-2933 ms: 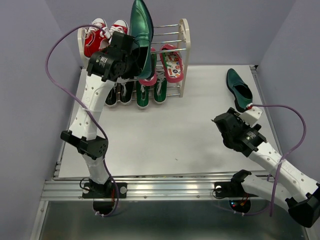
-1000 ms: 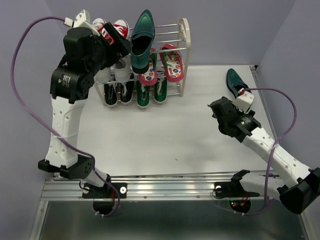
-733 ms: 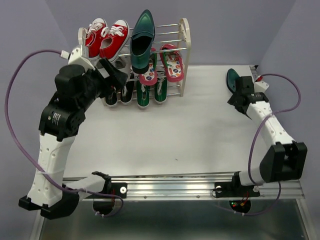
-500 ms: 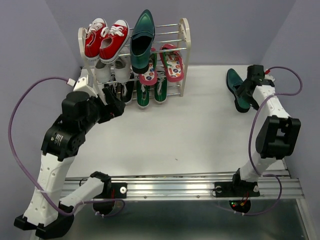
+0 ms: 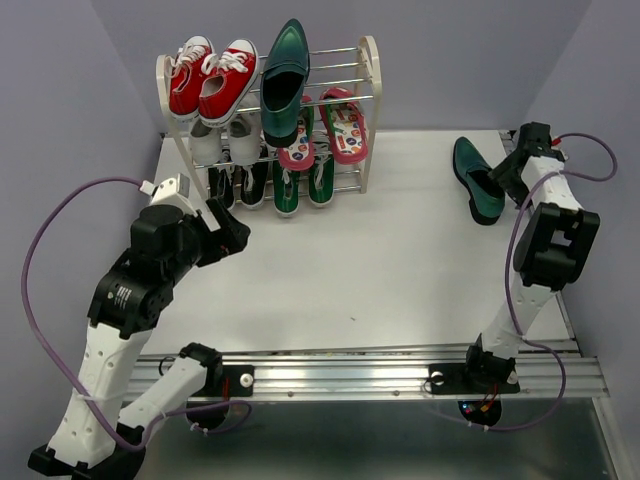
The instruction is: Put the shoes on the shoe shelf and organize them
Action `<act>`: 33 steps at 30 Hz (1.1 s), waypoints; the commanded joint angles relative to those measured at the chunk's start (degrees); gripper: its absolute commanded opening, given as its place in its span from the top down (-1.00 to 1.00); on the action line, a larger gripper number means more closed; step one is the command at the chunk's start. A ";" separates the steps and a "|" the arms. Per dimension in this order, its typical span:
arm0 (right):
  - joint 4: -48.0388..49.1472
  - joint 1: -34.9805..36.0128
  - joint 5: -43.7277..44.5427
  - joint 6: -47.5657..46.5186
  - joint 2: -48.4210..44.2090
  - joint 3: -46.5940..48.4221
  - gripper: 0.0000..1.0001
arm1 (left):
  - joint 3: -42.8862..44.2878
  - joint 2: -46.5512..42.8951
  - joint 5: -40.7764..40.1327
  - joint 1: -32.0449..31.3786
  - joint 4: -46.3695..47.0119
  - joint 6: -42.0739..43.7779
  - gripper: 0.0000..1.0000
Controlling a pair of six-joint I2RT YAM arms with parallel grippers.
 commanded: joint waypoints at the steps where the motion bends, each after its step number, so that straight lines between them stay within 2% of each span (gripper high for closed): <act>1: 2.80 0.30 -2.31 1.69 -2.50 -4.05 -0.71 | 0.58 0.20 -1.11 -0.10 2.70 0.29 -0.98; 6: 3.94 0.30 -2.66 1.69 -4.35 -8.89 -0.53 | -0.30 1.08 -2.17 -0.19 2.17 -0.06 -0.98; 9: 4.03 0.30 -1.43 2.21 -5.58 -10.99 -0.15 | -0.91 1.87 -2.26 -0.19 2.44 -0.06 -0.98; 10: 4.12 0.30 -1.08 2.22 -6.80 -11.44 0.09 | -0.91 2.13 -2.26 -0.10 2.61 -0.06 -0.98; 12: 5.08 0.30 -1.60 1.61 -8.47 -12.67 0.36 | -0.91 2.48 -2.00 -0.19 2.96 -0.06 -0.98; 13: 5.43 0.30 -2.13 0.99 -10.57 -12.85 0.59 | -0.91 2.48 -1.91 -0.10 3.14 0.02 -0.98; 16: 5.70 0.30 -4.85 -0.85 -14.71 -13.90 0.90 | -1.00 2.66 -1.74 -0.10 3.93 0.29 -0.98; 17: 5.70 0.30 -5.81 -0.94 -18.64 -14.60 0.98 | -1.09 2.75 -1.65 -0.19 4.54 0.37 -0.98; 21: 6.49 0.30 -12.84 -0.95 -30.41 -18.12 0.99 | -0.57 3.45 -0.95 -0.10 5.16 0.90 -0.98; 25: 3.17 0.30 -17.94 -1.29 -39.65 -16.11 0.99 | -0.30 4.41 -0.07 -0.19 6.04 2.13 -0.98; 29: -0.01 0.30 -21.02 -0.25 -44.77 -10.14 0.99 | -0.21 5.12 0.29 -0.10 7.01 3.27 -0.98; 33: 2.53 0.30 -30.85 3.53 -47.15 -5.13 0.99 | -0.04 6.00 0.90 -0.10 7.80 4.33 -0.98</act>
